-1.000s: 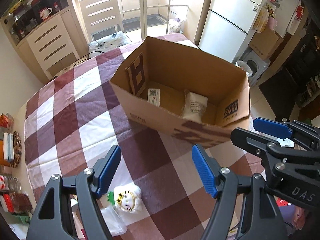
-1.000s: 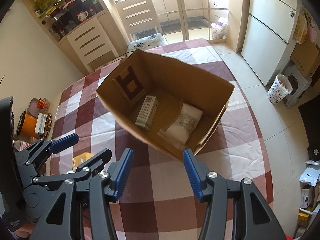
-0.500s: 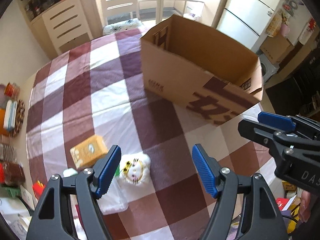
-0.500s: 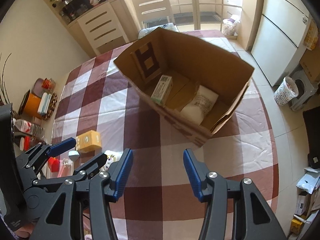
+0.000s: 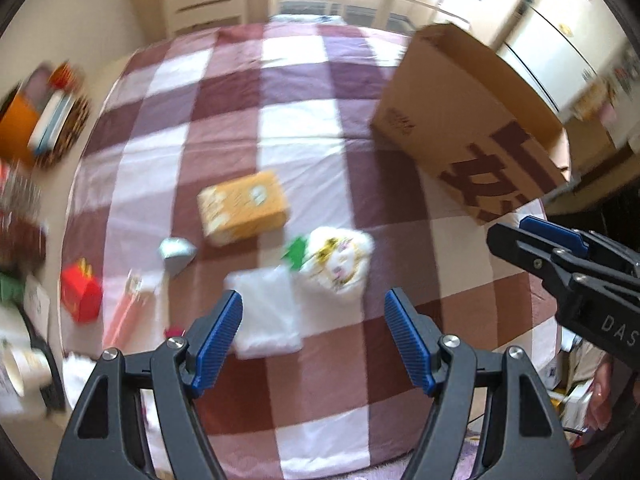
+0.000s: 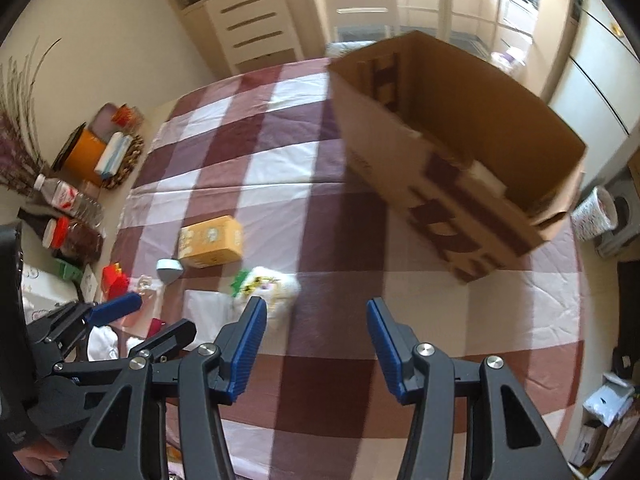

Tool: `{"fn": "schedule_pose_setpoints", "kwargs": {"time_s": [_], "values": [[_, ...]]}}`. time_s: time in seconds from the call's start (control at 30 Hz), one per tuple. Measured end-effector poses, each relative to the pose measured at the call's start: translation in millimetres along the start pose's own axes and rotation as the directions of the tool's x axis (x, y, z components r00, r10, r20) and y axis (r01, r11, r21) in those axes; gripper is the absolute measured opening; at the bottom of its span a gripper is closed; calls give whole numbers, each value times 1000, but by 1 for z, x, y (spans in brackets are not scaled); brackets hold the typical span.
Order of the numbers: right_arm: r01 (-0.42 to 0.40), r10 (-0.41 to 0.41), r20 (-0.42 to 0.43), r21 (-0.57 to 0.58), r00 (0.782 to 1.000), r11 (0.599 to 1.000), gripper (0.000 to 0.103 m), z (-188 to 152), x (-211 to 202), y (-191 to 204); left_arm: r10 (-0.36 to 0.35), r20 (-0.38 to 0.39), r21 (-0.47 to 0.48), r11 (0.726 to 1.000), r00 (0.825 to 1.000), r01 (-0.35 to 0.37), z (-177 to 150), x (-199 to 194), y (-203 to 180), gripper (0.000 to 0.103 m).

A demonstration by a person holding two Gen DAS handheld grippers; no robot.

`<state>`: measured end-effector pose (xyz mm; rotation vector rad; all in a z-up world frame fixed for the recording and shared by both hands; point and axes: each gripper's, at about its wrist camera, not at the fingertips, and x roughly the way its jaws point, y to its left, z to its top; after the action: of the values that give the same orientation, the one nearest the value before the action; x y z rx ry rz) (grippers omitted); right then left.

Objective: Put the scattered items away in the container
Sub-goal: 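Withdraw both open tools from the cardboard box back over the table, then grasp the Santa hat with the left tool while the right tool grasps the swab box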

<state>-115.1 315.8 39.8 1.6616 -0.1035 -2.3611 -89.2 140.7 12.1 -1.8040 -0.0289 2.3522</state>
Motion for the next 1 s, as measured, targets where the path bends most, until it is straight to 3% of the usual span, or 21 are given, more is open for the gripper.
{"fn": "schedule_pose_setpoints", "kwargs": {"time_s": [0.13, 0.33, 0.57, 0.77, 1.0], "values": [[-45, 45, -24, -19, 999, 999, 54, -9, 13, 21, 23, -3, -88, 996, 1000, -23, -21, -3, 39, 75], [0, -11, -90, -124, 996, 992, 54, -26, 38, 59, 65, 4, -226, 972, 998, -63, -57, -12, 101, 75], [-33, 22, -73, -152, 997, 988, 54, -34, 56, 87, 108, -27, -338, 935, 994, -111, -109, -11, 161, 75], [-73, 51, -108, -205, 993, 976, 54, -44, 80, 110, 91, -80, -365, 924, 993, -114, -141, 7, 179, 75], [-87, 55, -164, -195, 985, 977, 54, -50, 105, 122, 37, -74, -337, 940, 997, -60, -127, 26, 164, 75]]}}
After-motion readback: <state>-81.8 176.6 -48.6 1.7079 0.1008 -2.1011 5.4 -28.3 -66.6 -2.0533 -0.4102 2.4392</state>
